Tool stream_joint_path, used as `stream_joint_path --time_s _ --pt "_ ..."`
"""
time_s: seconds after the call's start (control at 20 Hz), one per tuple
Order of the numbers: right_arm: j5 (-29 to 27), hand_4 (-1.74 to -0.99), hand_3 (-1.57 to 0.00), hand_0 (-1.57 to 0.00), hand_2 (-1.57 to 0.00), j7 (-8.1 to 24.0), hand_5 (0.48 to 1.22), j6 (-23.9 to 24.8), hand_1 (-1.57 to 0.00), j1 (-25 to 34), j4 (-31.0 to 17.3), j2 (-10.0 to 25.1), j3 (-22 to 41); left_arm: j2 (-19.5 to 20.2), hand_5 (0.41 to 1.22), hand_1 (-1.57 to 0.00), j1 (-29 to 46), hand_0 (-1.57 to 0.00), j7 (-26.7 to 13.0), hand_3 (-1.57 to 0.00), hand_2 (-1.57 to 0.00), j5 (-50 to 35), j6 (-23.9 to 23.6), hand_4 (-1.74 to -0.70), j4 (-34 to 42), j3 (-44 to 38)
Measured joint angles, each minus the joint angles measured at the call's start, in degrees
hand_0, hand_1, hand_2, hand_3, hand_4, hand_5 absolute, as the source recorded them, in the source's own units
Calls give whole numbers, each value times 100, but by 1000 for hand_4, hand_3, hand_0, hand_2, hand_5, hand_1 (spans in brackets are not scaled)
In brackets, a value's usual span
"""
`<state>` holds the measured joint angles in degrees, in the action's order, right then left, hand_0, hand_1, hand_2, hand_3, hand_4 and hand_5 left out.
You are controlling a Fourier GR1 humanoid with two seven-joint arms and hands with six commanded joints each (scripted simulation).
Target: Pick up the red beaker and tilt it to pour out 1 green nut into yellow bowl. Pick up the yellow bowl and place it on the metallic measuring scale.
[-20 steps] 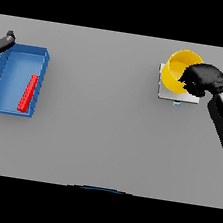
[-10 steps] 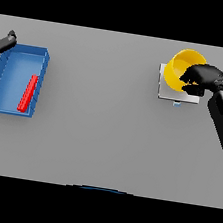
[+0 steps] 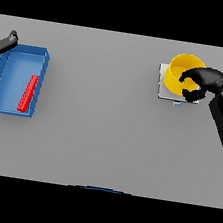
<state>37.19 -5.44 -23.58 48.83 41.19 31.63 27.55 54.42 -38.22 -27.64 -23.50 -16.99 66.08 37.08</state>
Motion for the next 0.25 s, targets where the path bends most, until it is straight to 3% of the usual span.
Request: stream_joint_path --time_s 0.25 --pt "90 -1414 -263 -49 -59 -131 796 20 -37 45 -68 -4 88 76 768 1 -7 1 -177 1 1 40 -94 -851 121 23"
